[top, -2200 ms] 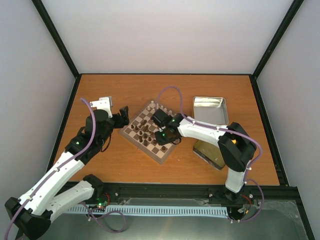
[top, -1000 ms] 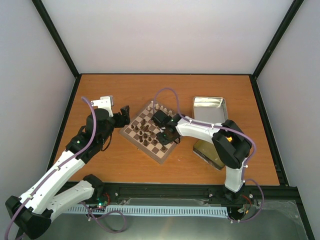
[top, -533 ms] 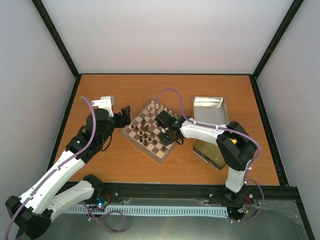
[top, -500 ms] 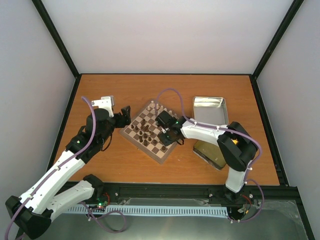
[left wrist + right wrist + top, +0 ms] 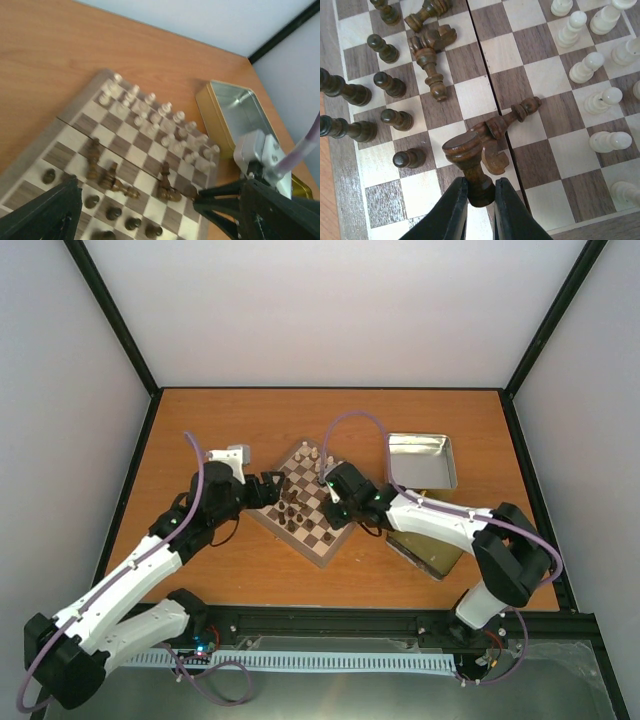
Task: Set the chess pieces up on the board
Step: Pick up the chess piece from the chessboard, then place the chess piece on the chessboard.
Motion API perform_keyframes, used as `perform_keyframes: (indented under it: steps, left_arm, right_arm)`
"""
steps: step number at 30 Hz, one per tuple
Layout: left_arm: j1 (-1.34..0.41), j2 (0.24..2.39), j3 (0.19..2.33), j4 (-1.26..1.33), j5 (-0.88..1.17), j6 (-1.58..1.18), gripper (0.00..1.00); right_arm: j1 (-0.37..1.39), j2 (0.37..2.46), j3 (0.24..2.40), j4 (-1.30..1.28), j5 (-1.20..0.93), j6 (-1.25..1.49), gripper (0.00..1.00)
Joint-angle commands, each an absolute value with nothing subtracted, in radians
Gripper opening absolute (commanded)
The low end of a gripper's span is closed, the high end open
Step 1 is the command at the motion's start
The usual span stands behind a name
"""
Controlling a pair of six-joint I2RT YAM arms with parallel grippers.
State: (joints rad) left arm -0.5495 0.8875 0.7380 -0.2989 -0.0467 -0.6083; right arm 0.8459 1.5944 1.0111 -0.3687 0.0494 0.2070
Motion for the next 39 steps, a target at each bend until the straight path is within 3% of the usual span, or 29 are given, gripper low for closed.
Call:
perform_keyframes:
  steps: [1,14,23,28,36,39]
  left_arm:
    - [-0.544,0.909,0.706,-0.167,0.151,-0.669,0.87]
    - [-0.544,1.088,0.674,0.059,0.605,-0.79,0.85]
    - [-0.544,1.121,0.624,0.189,0.536,-0.936,0.5]
    - [-0.544,1.131,0.613,0.216,0.552,-0.952,0.41]
    - [-0.544,1.119,0.616,0.222,0.533,-0.949,0.17]
    - [-0.543,1.111,0.621,0.22,0.553,-0.964,0.09]
  right_arm:
    - [0.841,1.53,0.97,-0.262,0.047,0.217,0.08]
    - [0.848,1.334,0.889,-0.086,-0.173,0.21,0.1]
    - [0.856,1.311,0.894,-0.073,-0.202,0.222,0.1]
    - [0.857,1.31,0.897,-0.066,-0.206,0.23,0.1]
    - [0.857,1.309,0.896,-0.063,-0.215,0.234,0.11]
    - [0.857,1.295,0.899,-0.074,-0.232,0.242,0.17]
